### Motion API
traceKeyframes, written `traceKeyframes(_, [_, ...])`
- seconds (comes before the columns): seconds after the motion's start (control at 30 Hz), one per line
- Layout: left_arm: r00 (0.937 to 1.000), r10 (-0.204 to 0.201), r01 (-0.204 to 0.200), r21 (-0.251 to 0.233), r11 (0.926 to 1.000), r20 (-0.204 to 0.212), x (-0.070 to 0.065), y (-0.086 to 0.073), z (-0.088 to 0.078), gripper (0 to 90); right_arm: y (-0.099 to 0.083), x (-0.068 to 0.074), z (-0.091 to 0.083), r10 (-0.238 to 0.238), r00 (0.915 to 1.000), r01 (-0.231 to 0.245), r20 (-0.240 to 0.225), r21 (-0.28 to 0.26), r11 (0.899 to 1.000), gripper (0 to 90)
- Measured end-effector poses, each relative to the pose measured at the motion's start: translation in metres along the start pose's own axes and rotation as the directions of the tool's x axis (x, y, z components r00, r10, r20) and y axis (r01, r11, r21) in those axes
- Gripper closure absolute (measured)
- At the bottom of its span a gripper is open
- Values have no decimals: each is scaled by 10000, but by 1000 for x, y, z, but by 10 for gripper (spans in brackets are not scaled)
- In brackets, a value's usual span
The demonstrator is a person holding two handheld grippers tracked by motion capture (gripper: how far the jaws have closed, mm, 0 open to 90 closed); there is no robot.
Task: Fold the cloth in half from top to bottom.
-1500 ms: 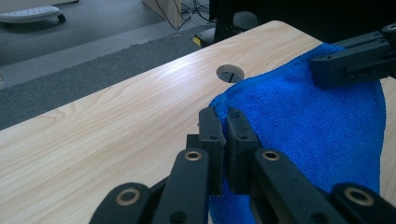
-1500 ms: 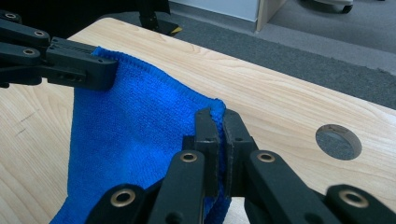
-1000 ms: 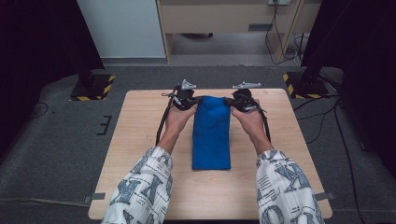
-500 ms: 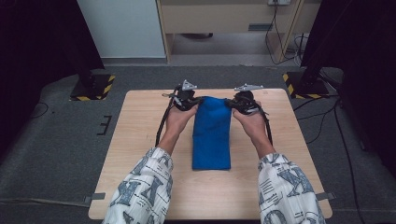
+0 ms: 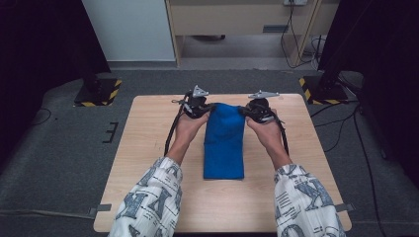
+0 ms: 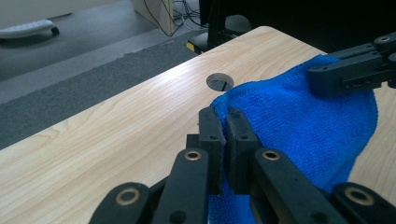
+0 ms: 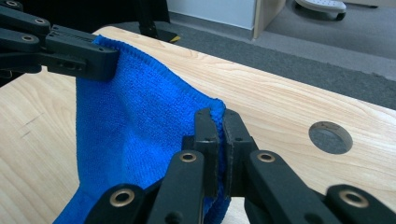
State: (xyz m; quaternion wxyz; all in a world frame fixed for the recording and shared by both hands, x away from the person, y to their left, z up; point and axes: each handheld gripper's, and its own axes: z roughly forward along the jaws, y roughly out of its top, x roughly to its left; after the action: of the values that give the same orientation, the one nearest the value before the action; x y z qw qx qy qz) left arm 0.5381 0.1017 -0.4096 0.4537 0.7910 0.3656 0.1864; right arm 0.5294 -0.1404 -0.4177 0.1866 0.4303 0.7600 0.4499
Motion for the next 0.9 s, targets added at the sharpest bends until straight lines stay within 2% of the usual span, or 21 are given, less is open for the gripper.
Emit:
traceKeyframes(0.23, [9999, 93, -93, -7, 10000, 74, -8, -11, -10, 870, -9, 8, -7, -165, 9997, 163, -203, -105, 9998, 872])
traceKeyframes(0.33, [9994, 317, -319, 134, 9994, 144, -14, -15, -14, 870, -14, 10, -12, -237, 9994, 235, -251, -96, 9997, 872])
traceKeyframes(0.53, [9988, 458, -462, 273, 9986, 184, -23, -26, -20, 870, -27, 17, -17, -414, 9984, 413, -384, -26, 9991, 872])
traceKeyframes(0.63, [9991, 350, -356, 230, 9991, 257, -25, -33, -22, 869, -35, 20, -19, -498, 9975, 497, -502, -32, 9988, 870])
traceKeyframes(0.9, [9984, 472, -485, 431, 9979, 306, -32, -47, -29, 867, -46, 27, -20, -575, 9962, 582, -652, 90, 9983, 869])
